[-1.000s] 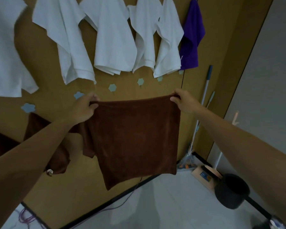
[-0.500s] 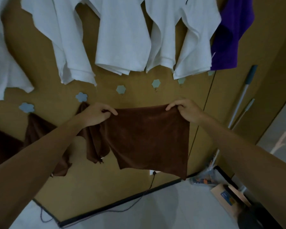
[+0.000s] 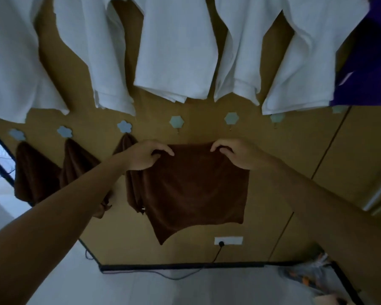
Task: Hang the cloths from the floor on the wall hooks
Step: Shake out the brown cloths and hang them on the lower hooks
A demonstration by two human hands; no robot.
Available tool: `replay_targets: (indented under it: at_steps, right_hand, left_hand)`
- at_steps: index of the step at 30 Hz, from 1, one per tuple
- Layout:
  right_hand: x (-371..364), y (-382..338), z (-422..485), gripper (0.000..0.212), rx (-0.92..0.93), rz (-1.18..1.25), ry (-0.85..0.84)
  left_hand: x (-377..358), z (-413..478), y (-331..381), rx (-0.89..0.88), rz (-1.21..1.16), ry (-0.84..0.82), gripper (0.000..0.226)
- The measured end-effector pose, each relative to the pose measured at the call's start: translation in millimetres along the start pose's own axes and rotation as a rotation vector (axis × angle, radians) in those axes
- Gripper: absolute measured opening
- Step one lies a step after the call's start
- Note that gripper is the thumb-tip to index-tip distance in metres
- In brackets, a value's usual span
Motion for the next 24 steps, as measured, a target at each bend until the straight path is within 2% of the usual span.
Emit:
replay_targets:
  at_steps: [4, 9, 12, 15, 18, 20, 24]
  right_hand:
    - [-6.1, 3.6, 22.2, 0.03, 0.005, -0.076, 0.023]
    - [-20.3, -4.1, 53.0, 0.041, 0.004, -0.015, 0.038]
    - [-31.4, -8.8, 68.7, 0.049, 0.001, 0.02, 0.025]
    - [-44.0, -10.0, 82.2, 0.05, -0.018, 0.022, 0.035]
    - [-57.2, -9.7, 93.8, 0.034, 0.029, -0.04, 0.103]
    - [-64.8, -7.1, 102.3, 0.03, 0.06, -0.066, 0.154]
    - [-73.1, -2.9, 114.6, 0.027, 0.114, -0.06, 0.391]
  left_hand:
    - [1.1, 7.5, -10.1, 0.032, -0.035, 0.039, 0.041]
    - [-0.3, 21.0, -24.7, 0.079, -0.141, 0.185, 0.014]
    - [-4.1, 29.4, -37.0, 0.045, -0.132, 0.252, 0.013]
    - [-5.5, 37.0, -48.0, -0.003, -0.085, 0.236, 0.023]
    - [-6.5, 45.0, -61.1, -0.06, -0.038, 0.217, 0.034]
    - [-9.3, 50.9, -71.5, -0.104, 0.029, 0.224, 0.037]
    - [-15.4, 62.5, -88.4, -0.155, 0.166, 0.284, 0.041]
Point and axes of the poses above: each hand's wrist, its own z-axis towards the middle knuckle, its own x-axis out of the back of the hand, y = z × x, the point moved 2 cm from there along z, towards the middle knuckle, and after that the axes turned 9 degrees about -x, right-handed, at the moved point
